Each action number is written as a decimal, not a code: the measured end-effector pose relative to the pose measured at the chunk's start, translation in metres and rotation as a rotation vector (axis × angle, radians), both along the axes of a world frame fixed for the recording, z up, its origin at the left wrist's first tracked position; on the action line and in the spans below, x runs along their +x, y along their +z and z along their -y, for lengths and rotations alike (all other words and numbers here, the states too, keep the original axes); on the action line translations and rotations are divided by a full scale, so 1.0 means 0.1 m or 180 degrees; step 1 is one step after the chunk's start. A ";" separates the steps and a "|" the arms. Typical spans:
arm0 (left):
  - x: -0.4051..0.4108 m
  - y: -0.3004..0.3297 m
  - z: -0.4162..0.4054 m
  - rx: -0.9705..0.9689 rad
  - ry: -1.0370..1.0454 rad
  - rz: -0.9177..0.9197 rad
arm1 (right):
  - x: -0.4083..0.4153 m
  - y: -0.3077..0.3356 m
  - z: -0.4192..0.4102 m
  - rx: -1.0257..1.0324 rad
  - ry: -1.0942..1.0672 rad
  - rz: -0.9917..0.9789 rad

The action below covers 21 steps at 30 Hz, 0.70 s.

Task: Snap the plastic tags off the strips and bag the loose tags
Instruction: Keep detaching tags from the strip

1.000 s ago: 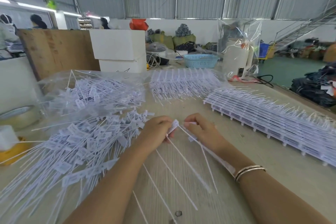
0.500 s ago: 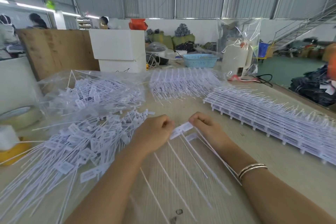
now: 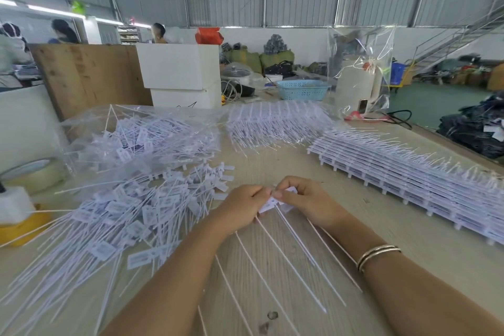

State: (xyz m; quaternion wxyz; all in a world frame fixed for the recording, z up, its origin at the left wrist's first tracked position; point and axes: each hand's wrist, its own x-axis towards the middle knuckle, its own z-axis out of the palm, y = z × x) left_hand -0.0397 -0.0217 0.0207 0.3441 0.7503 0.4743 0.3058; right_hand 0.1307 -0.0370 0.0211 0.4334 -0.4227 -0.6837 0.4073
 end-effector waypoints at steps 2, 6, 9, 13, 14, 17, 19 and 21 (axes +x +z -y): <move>-0.01 -0.02 -0.02 -0.0163 0.0011 0.0255 | -0.05 0.01 0.01 0.0159 -0.0058 -0.0113; -0.01 -0.04 -0.04 -0.0580 0.0031 0.0907 | -0.17 0.01 0.01 0.0382 -0.0371 -0.0417; 0.00 -0.03 -0.04 -0.0583 0.0024 0.0950 | -0.22 0.02 0.01 0.0332 -0.0387 -0.0669; 0.01 -0.05 -0.03 -0.0689 -0.0001 0.1141 | -0.22 0.03 0.01 -0.0002 -0.0186 -0.1436; 0.00 -0.04 -0.04 -0.0761 0.0089 0.1283 | -0.16 0.04 0.01 -0.0078 -0.0305 -0.1795; -0.01 -0.02 -0.04 -0.1014 0.0313 0.1729 | 0.04 0.03 0.00 -0.0002 -0.0702 -0.1460; -0.01 -0.02 -0.03 -0.0864 0.0303 0.1430 | 0.04 -0.01 -0.01 0.0100 -0.0648 -0.0463; 0.01 -0.02 0.01 -0.0574 0.0283 0.0929 | -0.03 -0.05 -0.06 0.0074 -0.0693 0.0159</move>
